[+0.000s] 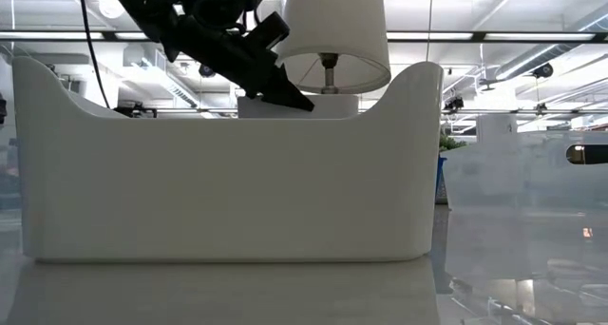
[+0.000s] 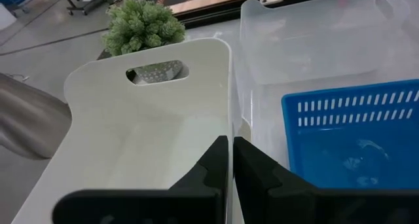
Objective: Stack baskets by color
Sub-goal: Stack the bottom right white bin into the top middle white bin
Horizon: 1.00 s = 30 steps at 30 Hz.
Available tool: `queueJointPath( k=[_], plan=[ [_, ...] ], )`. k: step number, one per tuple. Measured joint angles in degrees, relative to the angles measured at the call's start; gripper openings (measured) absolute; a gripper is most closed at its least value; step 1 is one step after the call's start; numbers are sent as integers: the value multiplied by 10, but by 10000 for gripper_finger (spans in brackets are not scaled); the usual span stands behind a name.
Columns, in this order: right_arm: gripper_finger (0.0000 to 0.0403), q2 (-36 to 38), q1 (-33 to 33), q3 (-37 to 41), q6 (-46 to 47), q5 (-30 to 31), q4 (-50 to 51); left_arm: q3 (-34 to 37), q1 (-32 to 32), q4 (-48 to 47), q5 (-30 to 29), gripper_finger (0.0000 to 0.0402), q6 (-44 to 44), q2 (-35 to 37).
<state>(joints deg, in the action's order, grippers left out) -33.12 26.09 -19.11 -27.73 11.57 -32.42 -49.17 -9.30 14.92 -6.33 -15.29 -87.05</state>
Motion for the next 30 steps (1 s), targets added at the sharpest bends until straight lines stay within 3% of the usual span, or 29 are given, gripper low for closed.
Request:
queueJointPath(
  k=[12,30],
  plan=[
    [13,0,0,0,-2,0,5,0,0,0,0,2,2,0],
    [13,0,0,-1,2,1,9,0,6,0,0,95,30,16]
  ],
)
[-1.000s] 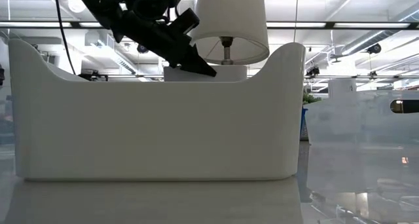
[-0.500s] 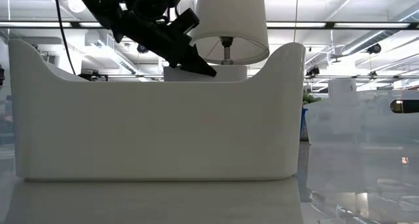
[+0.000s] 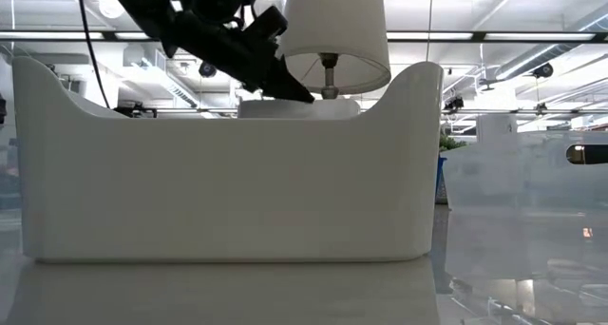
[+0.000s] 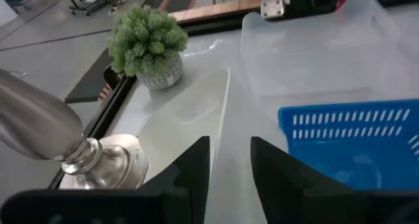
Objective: Stack baskets by color
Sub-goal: Stack the bottom right white bin into the top middle white bin
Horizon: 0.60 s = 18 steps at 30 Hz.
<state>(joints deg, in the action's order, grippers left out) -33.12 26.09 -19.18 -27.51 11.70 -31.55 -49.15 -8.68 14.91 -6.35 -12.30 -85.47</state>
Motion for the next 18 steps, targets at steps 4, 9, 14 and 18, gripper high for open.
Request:
queueJointPath(
  k=[4,9,14,18],
  plan=[
    [13,0,0,0,6,9,6,0,16,-17,0,98,0,28],
    [13,-9,-2,0,9,82,9,0,44,-72,0,98,1,87],
    [12,-38,-24,0,14,98,-21,1,70,-131,0,99,14,140],
    [9,-93,-67,-23,45,94,-27,25,92,-147,-6,97,25,176]
  ],
)
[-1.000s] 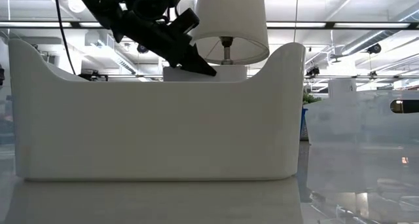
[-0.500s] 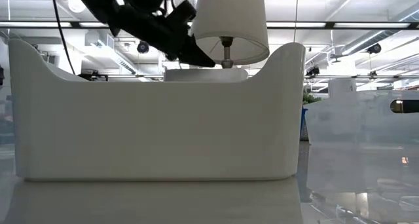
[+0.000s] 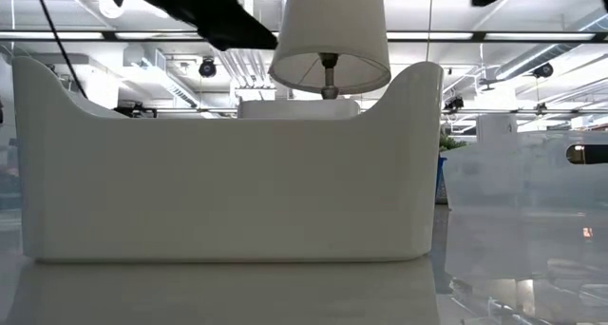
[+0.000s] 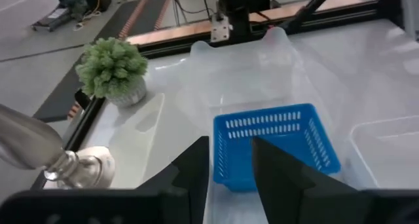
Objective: Stack baskets by color
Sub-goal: Stack the bottom right white bin into the top middle white bin
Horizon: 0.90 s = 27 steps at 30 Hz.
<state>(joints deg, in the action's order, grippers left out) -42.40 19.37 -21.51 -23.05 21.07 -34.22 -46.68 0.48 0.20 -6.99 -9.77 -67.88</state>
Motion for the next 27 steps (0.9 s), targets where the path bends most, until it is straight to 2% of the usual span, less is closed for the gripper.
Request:
queueJointPath(
  k=[5,10,14,17,20,23,27],
  plan=[
    [9,-106,-62,-78,58,-27,66,69,20,40,-39,90,16,45],
    [9,-206,-111,-188,105,-31,190,129,22,111,-45,88,15,97],
    [9,-276,-147,-287,122,-41,304,163,22,165,-47,88,-22,142],
    [18,-315,-177,-369,146,-88,389,182,22,219,-55,88,-67,171],
    [40,-351,-206,-448,161,-134,473,196,21,257,-57,88,-124,197],
    [75,-386,-227,-513,165,-150,547,199,21,275,-63,88,-176,216],
    [131,-438,-246,-581,158,-173,612,202,21,301,-104,88,-237,231]
  ],
)
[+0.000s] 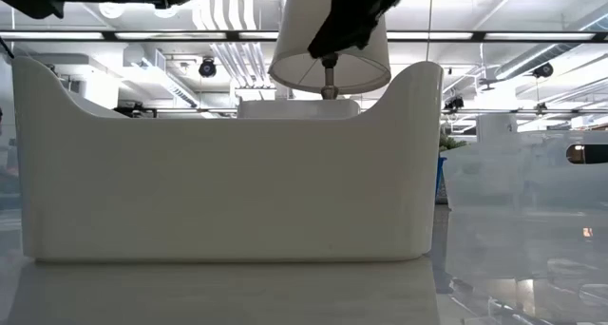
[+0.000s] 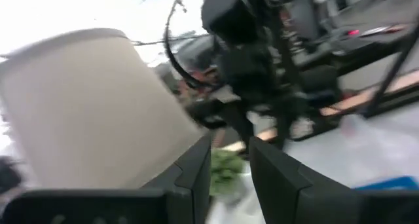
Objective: Stack baskets by color
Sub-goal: Stack the bottom right white bin into the top middle white bin
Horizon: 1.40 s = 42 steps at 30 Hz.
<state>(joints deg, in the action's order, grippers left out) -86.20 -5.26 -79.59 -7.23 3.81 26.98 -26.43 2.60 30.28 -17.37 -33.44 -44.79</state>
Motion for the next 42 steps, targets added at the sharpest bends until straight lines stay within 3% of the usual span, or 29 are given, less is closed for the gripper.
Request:
queueJointPath(
  k=[7,16,31,42],
  plan=[
    [203,-71,-28,-63,-29,-41,45,25,0,55,-22,88,-67,17],
    [201,-102,-61,-73,-46,-68,44,44,-3,57,-22,88,-79,21],
    [145,-123,-63,-73,-38,-67,57,43,-3,134,-22,88,-135,29],
    [19,-121,-55,-73,-57,-68,59,43,-3,142,-22,88,-135,22]
  ],
)
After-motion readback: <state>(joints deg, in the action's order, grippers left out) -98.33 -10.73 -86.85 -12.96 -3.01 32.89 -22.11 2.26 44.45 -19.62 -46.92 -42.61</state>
